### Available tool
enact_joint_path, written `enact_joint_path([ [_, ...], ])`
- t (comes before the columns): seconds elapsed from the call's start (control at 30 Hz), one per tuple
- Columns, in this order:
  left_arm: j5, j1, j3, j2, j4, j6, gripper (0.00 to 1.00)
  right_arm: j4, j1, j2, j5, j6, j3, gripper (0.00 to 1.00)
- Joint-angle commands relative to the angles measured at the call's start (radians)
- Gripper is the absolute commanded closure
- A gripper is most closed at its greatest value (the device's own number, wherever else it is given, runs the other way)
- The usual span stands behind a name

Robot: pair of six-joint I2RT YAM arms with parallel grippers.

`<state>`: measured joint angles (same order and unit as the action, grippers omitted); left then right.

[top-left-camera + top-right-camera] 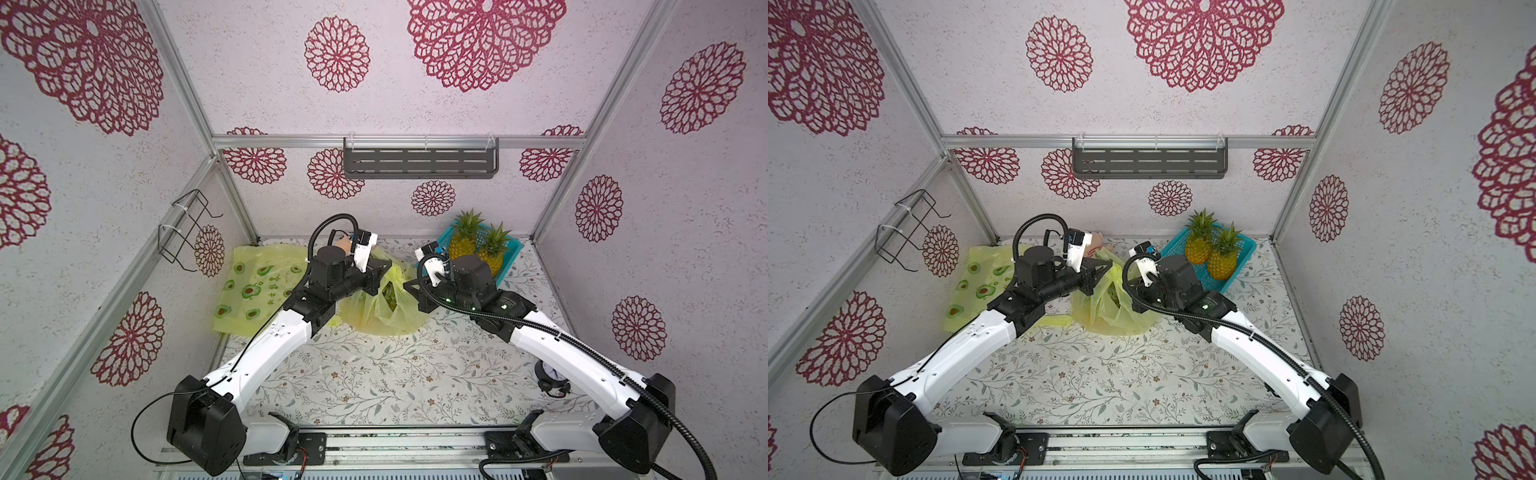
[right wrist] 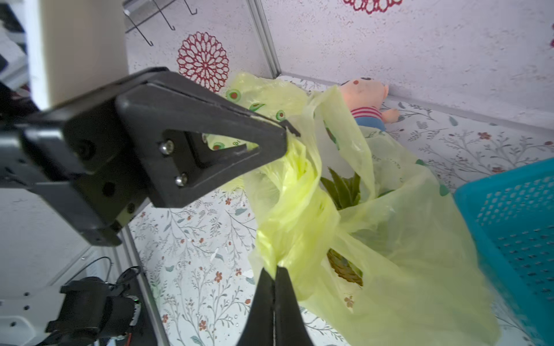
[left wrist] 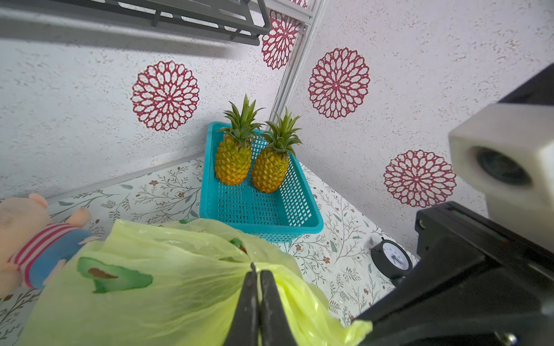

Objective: Place the pineapple into a plastic bag & tie a knot
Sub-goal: Cross the plastic bag at the center of the board.

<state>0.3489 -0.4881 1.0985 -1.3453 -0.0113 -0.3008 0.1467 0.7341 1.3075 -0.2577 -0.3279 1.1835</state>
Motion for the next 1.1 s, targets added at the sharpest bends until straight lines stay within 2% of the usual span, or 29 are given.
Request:
enact_joint_path([
  [0.0,-0.004,0.006,-0.018,0.025,-0.029,-0.041,1.0,-0.275,0.007,-0.006,-0.102,-0.181,-0.053,1.0],
  [0.13,-0.021,0.006,-0.022,0.025,-0.053,-0.08,1.0,-0.437,0.046,0.054,-0.078,-0.257,-0.098,1.0],
  [0.27,-0.038,0.006,-0.023,0.021,-0.067,-0.112,1.0,-0.527,0.078,0.117,-0.027,-0.241,-0.146,1.0],
  [0.43,-0.048,0.008,-0.029,0.02,-0.069,-0.126,1.0,-0.598,0.094,0.199,0.052,-0.157,-0.176,1.0],
  [0.57,-0.053,0.009,-0.037,0.027,-0.067,-0.134,1.0,-0.69,0.091,0.238,0.163,-0.069,-0.209,1.0],
  [0.7,-0.05,0.009,-0.05,0.04,-0.064,-0.143,1.0,-0.728,0.073,0.272,0.334,0.009,-0.213,1.0],
  [0.83,-0.036,0.009,-0.06,0.049,-0.052,-0.146,1.0,-0.756,0.048,0.275,0.445,0.014,-0.212,1.0],
  [0.97,-0.03,0.009,-0.057,0.045,-0.042,-0.147,1.0,-0.8,0.043,0.267,0.42,0.005,-0.211,1.0],
  [1.07,-0.022,0.009,-0.05,0.036,-0.044,-0.149,1.0,-0.845,0.044,0.297,0.278,-0.016,-0.204,1.0],
])
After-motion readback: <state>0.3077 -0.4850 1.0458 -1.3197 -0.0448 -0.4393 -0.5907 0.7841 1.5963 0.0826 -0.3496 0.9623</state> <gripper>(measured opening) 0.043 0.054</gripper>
